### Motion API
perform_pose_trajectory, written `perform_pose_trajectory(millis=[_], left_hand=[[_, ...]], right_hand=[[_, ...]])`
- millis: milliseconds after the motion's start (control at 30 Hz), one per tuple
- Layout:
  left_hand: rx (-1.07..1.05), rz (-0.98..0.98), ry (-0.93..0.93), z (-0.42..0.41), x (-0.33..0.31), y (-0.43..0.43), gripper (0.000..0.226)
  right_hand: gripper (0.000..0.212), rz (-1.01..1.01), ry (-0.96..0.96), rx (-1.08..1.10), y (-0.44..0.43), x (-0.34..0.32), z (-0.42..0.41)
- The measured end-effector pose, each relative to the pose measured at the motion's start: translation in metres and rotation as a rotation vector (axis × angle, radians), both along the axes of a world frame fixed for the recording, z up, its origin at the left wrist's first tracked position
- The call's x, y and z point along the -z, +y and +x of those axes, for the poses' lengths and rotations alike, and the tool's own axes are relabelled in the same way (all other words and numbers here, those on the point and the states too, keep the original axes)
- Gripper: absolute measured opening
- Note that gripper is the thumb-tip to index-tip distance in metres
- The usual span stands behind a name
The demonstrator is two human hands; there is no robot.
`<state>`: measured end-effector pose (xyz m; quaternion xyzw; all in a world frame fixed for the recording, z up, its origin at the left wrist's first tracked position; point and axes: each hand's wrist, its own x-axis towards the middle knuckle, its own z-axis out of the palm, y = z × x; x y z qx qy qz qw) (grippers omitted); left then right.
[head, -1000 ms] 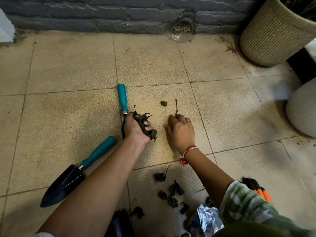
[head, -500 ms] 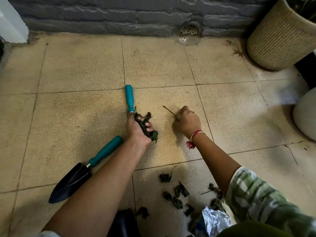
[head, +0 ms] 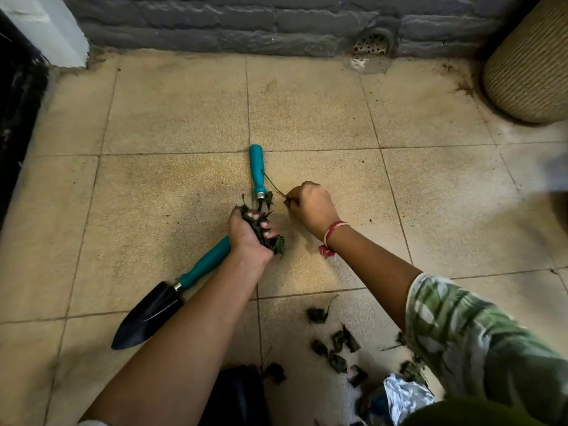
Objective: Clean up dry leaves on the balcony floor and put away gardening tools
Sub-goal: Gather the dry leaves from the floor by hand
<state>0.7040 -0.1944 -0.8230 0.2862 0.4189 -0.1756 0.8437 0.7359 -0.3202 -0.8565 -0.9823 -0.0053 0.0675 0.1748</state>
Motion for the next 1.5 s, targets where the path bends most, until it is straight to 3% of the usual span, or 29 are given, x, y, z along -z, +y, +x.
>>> perform_pose_trajectory(millis=[200, 300, 433, 500, 900, 967, 1067, 1100, 1167, 1233, 1400, 1500], left_hand=[[-0.010, 0.023, 0.022, 0.000, -0.001, 0.003, 0.044], [0.002, 0.025, 0.011, -0.001, -0.001, 0.003, 0.046], [0.010, 0.017, 0.001, -0.002, 0.002, 0.006, 0.047], [0.014, 0.012, 0.002, -0.001, 0.003, 0.007, 0.047], [0.021, 0.025, 0.004, -0.001, 0.004, 0.005, 0.044], [0.018, 0.050, 0.039, -0.002, 0.003, 0.004, 0.043], [0.052, 0.089, 0.066, 0.000, 0.006, 0.002, 0.044], [0.066, 0.104, 0.075, 0.001, 0.008, 0.001, 0.045], [0.061, 0.088, 0.081, 0.002, 0.011, -0.003, 0.045], [0.037, 0.019, 0.061, 0.003, 0.008, -0.010, 0.046], [-0.014, 0.072, 0.055, 0.004, 0.007, -0.025, 0.041], [-0.008, 0.060, 0.079, 0.000, 0.013, -0.027, 0.038]], right_hand=[[0.022, -0.153, -0.055, -0.080, 0.009, -0.003, -0.012], [0.023, -0.128, -0.033, -0.048, 0.018, -0.005, -0.014], [0.050, -0.156, 0.043, -0.104, 0.036, -0.005, -0.014], [0.053, -0.211, 0.060, -0.110, 0.040, -0.004, -0.014], [0.017, -0.097, -0.081, -0.169, 0.036, -0.007, -0.019], [0.016, 0.082, -0.025, 0.027, 0.031, -0.009, -0.015], [0.012, 0.775, 0.141, 0.435, 0.020, -0.034, -0.021], [0.014, 0.970, 0.164, 0.475, 0.020, -0.046, -0.028], [0.017, 1.117, 0.156, 0.453, 0.024, -0.065, -0.043], [0.012, 1.011, 0.104, 0.426, 0.031, -0.070, -0.055], [0.014, 0.420, -0.176, 0.192, 0.033, -0.061, -0.067], [0.019, 0.217, -0.190, 0.081, 0.039, -0.065, -0.074]])
